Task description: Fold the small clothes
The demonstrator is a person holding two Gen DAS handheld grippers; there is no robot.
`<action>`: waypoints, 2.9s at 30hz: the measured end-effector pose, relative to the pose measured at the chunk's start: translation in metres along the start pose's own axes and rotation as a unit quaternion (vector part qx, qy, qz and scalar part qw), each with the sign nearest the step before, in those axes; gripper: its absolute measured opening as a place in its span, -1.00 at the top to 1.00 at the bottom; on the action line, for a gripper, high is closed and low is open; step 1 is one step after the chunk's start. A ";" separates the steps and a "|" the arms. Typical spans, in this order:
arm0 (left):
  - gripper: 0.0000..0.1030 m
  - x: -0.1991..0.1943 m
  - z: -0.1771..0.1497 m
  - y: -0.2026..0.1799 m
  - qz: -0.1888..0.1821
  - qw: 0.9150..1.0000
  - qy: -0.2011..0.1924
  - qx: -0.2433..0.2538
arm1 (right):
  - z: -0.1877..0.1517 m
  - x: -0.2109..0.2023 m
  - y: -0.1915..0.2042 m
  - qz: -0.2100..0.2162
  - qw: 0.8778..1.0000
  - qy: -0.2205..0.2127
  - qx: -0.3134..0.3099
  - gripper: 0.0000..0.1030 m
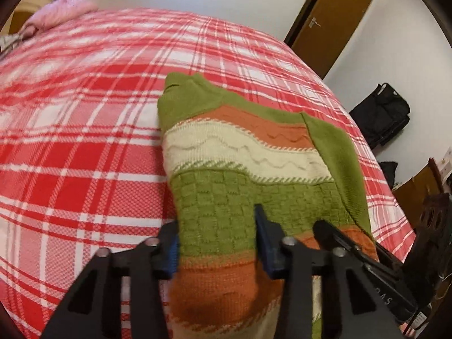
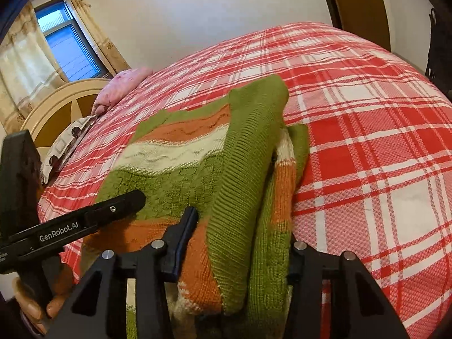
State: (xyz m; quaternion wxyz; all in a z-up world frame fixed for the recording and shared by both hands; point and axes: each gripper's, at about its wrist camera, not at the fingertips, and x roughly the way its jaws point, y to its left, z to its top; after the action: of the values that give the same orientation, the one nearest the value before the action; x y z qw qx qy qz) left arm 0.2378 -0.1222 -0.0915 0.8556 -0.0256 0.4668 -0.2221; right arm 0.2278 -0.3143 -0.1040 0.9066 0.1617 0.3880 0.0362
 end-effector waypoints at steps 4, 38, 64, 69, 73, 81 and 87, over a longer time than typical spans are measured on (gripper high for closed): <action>0.29 -0.002 0.000 -0.012 0.037 0.999 -0.013 0.022 | -0.002 -0.006 0.023 -0.053 0.997 -0.010 -0.051 0.25; 0.32 -0.116 -0.096 0.012 0.107 0.992 -0.025 0.068 | -0.097 -0.106 0.116 0.029 0.998 -0.012 -0.051 0.48; 0.32 -0.174 -0.089 0.151 0.206 0.974 -0.085 -0.028 | -0.092 -0.036 0.278 0.119 0.979 0.005 -0.167 0.48; 0.32 -0.175 -0.083 0.168 0.220 0.971 -0.091 -0.038 | -0.088 -0.026 0.291 0.127 0.977 0.005 -0.173 0.48; 0.32 -0.176 -0.082 0.175 0.220 0.970 -0.092 -0.038 | -0.089 -0.021 0.294 0.129 0.977 0.009 -0.171 0.48; 0.32 -0.173 -0.080 0.188 0.215 0.972 -0.084 -0.046 | -0.090 -0.014 0.296 0.135 0.976 0.020 -0.169 0.48; 0.32 -0.168 -0.075 0.187 0.216 0.972 -0.086 -0.041 | -0.084 -0.007 0.293 0.132 0.977 0.019 -0.165 0.48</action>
State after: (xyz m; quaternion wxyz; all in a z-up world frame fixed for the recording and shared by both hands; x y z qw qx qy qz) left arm 0.1655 0.1264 -0.0480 0.9184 0.0218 0.3950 -0.0099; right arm 0.1803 -0.0162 -0.0592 0.9007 0.0591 0.3687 0.2222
